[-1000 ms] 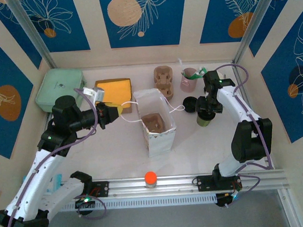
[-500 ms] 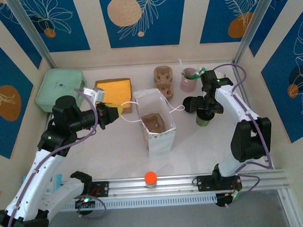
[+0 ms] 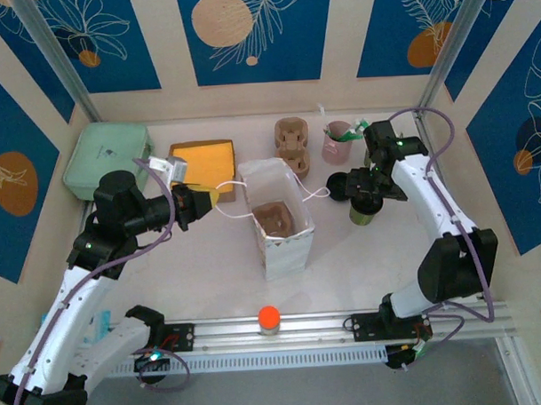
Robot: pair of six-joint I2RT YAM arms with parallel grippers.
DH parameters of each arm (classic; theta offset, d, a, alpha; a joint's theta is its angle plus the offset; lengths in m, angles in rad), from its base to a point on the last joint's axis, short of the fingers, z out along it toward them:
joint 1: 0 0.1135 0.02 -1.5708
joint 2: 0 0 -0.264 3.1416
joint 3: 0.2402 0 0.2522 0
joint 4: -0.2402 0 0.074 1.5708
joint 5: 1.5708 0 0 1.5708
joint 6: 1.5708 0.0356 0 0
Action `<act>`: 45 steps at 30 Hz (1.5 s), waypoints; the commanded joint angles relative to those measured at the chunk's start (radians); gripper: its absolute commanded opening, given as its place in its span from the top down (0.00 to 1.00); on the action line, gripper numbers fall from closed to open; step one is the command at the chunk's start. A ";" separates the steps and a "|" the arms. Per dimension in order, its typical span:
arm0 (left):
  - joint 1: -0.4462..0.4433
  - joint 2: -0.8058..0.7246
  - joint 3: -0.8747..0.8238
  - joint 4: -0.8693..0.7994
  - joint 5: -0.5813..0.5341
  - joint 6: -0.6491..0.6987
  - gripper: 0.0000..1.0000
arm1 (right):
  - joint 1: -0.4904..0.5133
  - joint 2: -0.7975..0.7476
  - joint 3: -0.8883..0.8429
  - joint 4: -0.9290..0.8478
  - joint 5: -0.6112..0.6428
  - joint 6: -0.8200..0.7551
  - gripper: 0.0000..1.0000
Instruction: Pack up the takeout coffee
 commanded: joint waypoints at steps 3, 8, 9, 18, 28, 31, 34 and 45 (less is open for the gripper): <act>-0.007 -0.005 0.013 0.008 -0.004 0.015 0.85 | -0.001 -0.079 0.007 -0.017 -0.040 0.015 0.01; -0.007 -0.016 0.012 0.003 -0.007 0.014 0.85 | -0.091 -0.071 0.012 -0.033 -0.263 0.003 0.01; -0.006 -0.020 0.012 -0.003 -0.009 0.016 0.85 | -0.086 -0.063 0.011 -0.038 -0.264 -0.003 0.01; -0.006 -0.023 0.004 0.003 -0.010 0.011 0.85 | -0.026 -0.005 0.009 -0.046 -0.085 0.016 0.02; -0.006 -0.014 -0.002 0.006 -0.010 0.013 0.85 | 0.013 0.080 0.008 -0.056 -0.033 -0.056 0.01; -0.007 -0.014 0.001 0.002 -0.015 0.015 0.85 | 0.018 0.094 0.010 -0.047 -0.040 -0.057 0.01; -0.007 -0.013 0.001 -0.004 -0.018 0.020 0.85 | 0.019 0.107 0.014 -0.041 -0.041 -0.060 0.01; -0.006 0.004 -0.002 0.008 -0.015 0.018 0.85 | 0.019 0.137 0.002 -0.023 -0.023 -0.066 0.01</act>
